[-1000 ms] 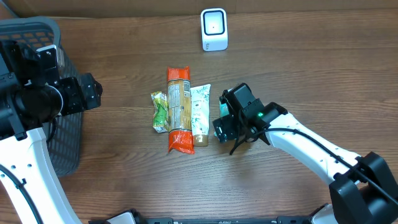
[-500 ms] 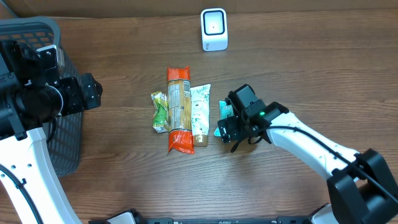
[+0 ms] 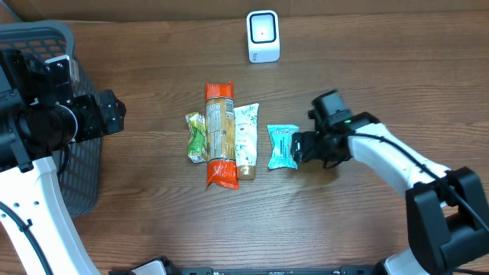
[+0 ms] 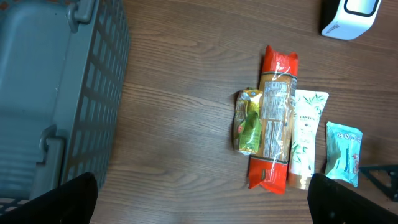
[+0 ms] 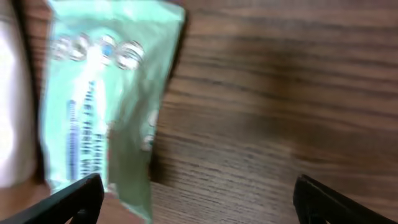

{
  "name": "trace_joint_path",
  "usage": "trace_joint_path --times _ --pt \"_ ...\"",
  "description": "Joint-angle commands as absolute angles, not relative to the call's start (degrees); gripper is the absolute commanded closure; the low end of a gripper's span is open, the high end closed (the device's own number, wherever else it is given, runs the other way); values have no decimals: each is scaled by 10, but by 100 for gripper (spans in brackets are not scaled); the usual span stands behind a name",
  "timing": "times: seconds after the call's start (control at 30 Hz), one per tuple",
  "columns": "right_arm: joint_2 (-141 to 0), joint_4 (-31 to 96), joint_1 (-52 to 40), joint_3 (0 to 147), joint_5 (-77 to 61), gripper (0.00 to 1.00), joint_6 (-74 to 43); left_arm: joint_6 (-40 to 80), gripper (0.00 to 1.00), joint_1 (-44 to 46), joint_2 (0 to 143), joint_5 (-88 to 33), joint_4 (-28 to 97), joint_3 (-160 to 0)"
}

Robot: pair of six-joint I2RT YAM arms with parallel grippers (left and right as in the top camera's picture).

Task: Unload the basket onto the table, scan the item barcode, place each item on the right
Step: 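Move the right gripper down onto the green tissue pack and grasp it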

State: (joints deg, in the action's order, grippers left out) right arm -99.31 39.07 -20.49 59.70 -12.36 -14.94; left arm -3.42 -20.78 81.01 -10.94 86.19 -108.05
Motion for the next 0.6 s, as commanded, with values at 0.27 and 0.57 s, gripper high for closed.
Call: trace_joint_path --times 0.27,0.57 --pt "-994 337 -265 639 -113 0 -74 -45 0 -210 813 -116 862 -1084" --pt "-1030 350 -358 639 26 0 -117 -45 0 -210 813 -116 862 -1084"
